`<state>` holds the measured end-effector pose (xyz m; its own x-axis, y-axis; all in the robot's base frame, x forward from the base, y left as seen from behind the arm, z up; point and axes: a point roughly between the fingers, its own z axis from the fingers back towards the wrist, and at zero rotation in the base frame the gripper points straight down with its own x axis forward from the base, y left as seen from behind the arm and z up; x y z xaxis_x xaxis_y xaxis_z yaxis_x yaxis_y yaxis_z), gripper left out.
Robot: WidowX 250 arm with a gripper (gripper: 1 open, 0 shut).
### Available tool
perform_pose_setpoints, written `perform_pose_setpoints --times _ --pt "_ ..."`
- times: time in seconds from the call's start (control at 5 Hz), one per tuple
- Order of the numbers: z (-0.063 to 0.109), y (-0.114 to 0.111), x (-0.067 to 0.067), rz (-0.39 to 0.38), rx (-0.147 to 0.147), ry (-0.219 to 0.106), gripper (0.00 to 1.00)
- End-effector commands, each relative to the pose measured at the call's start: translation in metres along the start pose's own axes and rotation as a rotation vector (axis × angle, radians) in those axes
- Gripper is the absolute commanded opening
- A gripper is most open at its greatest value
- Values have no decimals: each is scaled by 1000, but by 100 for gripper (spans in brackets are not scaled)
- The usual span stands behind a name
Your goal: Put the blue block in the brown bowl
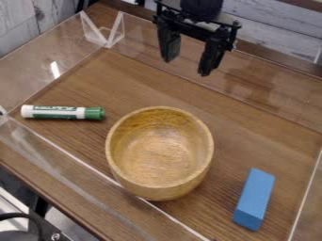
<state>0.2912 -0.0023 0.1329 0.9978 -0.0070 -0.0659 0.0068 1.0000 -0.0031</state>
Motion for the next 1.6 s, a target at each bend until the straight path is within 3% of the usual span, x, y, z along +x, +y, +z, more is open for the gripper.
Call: perform_pose_setpoints --times 0.0,0.4,1.0,1.4 --pt "-7 -6 -4 2 -2 15 100" --pt "-16 -36 -22 6 -12 25 100" --pt "-29 -123 -56 -23 -44 -45 100" --pt "-48 -143 -66 -13 -68 -72 100"
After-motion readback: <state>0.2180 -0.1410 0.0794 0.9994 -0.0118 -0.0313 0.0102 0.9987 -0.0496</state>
